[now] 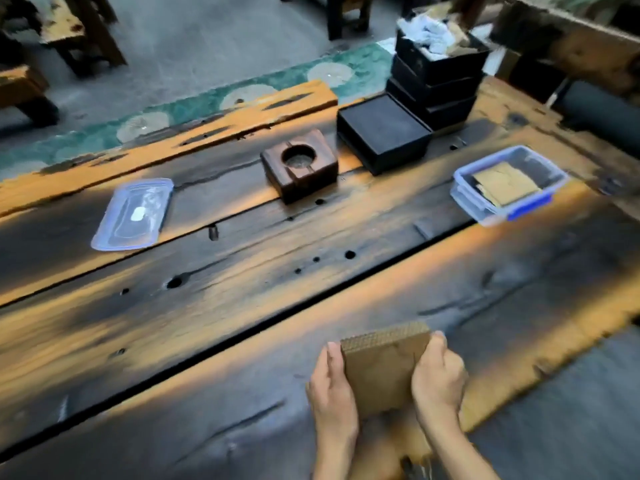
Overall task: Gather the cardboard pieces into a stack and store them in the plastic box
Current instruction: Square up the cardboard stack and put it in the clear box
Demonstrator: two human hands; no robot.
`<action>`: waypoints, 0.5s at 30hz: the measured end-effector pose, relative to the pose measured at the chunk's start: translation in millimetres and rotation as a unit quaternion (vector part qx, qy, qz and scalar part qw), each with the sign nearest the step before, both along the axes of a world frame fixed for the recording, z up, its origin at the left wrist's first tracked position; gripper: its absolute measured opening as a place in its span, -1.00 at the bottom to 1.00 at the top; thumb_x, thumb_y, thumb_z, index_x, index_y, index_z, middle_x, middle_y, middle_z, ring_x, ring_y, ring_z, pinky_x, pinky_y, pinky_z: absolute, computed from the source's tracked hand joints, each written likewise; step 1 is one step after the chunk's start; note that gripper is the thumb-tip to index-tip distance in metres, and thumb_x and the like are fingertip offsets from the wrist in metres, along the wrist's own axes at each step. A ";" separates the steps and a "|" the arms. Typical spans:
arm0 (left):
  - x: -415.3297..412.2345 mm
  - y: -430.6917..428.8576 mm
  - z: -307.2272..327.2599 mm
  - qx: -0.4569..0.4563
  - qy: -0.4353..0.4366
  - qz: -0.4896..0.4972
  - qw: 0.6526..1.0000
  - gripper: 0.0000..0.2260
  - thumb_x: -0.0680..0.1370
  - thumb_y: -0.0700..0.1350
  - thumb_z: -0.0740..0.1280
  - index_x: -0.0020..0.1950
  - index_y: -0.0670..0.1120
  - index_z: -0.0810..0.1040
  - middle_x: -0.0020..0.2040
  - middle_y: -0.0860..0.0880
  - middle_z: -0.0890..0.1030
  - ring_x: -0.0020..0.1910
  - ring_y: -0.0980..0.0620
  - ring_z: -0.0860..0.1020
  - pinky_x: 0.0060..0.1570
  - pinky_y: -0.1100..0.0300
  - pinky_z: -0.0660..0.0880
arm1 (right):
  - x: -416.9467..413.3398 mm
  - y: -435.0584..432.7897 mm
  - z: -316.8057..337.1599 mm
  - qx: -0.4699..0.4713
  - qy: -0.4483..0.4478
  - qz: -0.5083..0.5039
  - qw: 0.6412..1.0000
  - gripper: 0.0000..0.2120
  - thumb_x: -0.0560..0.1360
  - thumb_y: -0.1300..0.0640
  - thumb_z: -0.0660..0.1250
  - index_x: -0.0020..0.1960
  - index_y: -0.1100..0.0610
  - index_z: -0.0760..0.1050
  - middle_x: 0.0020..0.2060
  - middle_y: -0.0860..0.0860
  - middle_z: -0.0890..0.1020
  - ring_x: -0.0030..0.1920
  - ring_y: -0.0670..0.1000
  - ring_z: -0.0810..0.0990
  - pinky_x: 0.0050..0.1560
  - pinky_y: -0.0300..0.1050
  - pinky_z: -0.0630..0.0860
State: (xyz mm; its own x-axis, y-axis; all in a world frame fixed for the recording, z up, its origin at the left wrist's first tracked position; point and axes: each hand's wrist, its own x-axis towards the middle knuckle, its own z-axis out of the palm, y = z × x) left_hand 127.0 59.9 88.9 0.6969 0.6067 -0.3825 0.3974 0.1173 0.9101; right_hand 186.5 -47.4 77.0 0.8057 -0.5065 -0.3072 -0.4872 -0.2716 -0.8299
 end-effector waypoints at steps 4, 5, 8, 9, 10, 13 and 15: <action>-27.0 -44.2 12.4 0.025 -0.064 -0.134 0.989 -0.65 0.34 0.21 0.53 0.06 0.21 0.57 -0.10 0.20 0.76 -0.15 0.23 0.71 -0.14 0.39 0.57 | -13.8 -50.6 26.5 -0.002 0.019 -0.039 0.999 -0.31 0.49 -0.25 -0.05 -0.33 0.30 0.52 -0.11 0.43 0.65 -0.03 0.39 0.60 -0.03 0.11 0.43; -31.2 -56.0 12.6 0.027 -0.069 -0.153 0.985 -0.65 0.34 0.18 0.55 0.06 0.25 0.55 -0.07 0.19 0.76 -0.12 0.20 0.72 -0.11 0.34 0.61 | -18.9 -64.8 30.3 -0.011 0.022 -0.037 0.999 -0.29 0.50 -0.24 -0.05 -0.32 0.32 0.54 -0.12 0.42 0.66 -0.03 0.39 0.60 -0.04 0.10 0.43; -32.6 -84.0 11.6 0.002 -0.078 -0.175 0.981 -0.68 0.41 0.08 0.57 0.08 0.20 0.56 -0.01 0.10 0.77 -0.04 0.10 0.74 -0.02 0.19 0.65 | -26.2 -103.5 35.9 -0.045 0.067 0.000 0.997 -0.26 0.58 -0.25 -0.04 -0.02 0.37 0.64 0.05 0.42 0.65 0.11 0.38 0.59 0.13 0.14 0.47; -32.1 -90.6 11.3 -0.011 -0.080 -0.175 0.981 -0.70 0.42 0.05 0.58 0.08 0.18 0.57 0.00 0.09 0.77 -0.02 0.10 0.74 -0.02 0.20 0.65 | -27.4 -116.4 36.3 -0.042 0.091 0.026 0.995 -0.26 0.62 -0.27 -0.04 0.09 0.33 0.64 0.14 0.39 0.64 0.18 0.36 0.57 0.23 0.15 0.46; -30.3 -98.8 11.6 -0.023 -0.077 -0.182 0.980 -0.70 0.42 0.04 0.58 0.07 0.17 0.58 0.01 0.09 0.77 -0.02 0.09 0.74 -0.03 0.20 0.65 | -28.4 -132.5 37.4 -0.029 0.109 0.051 0.992 -0.23 0.63 -0.32 -0.06 0.19 0.29 0.63 0.21 0.34 0.63 0.24 0.32 0.55 0.31 0.15 0.45; -23.4 -118.4 13.0 -0.070 -0.041 -0.196 0.977 -0.71 0.39 0.03 0.61 0.03 0.14 0.60 0.02 0.03 0.77 -0.01 0.02 0.74 -0.02 0.07 0.68 | -38.8 -174.4 41.7 0.052 0.129 0.146 0.979 -0.16 0.50 -0.53 -0.08 0.27 0.06 0.62 0.23 0.08 0.66 0.27 0.16 0.57 0.36 0.14 0.46; -17.7 -134.0 12.7 -0.114 -0.016 -0.197 0.974 -0.73 0.39 -0.03 0.61 0.01 0.08 0.62 0.01 -0.04 0.78 -0.03 -0.04 0.75 -0.07 0.01 0.69 | -46.9 -201.5 45.6 0.106 0.106 0.200 0.968 -0.36 0.45 -0.53 0.16 0.09 -0.04 0.63 0.01 -0.13 0.72 0.10 0.00 0.66 0.20 0.12 0.58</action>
State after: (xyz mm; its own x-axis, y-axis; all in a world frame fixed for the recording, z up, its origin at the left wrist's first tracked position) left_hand 109.3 -74.0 101.6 0.8725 0.1911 -0.4497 0.4238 0.1618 0.8912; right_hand 139.6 -248.9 122.6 0.8320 -0.0746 -0.5497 -0.5435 -0.3083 -0.7807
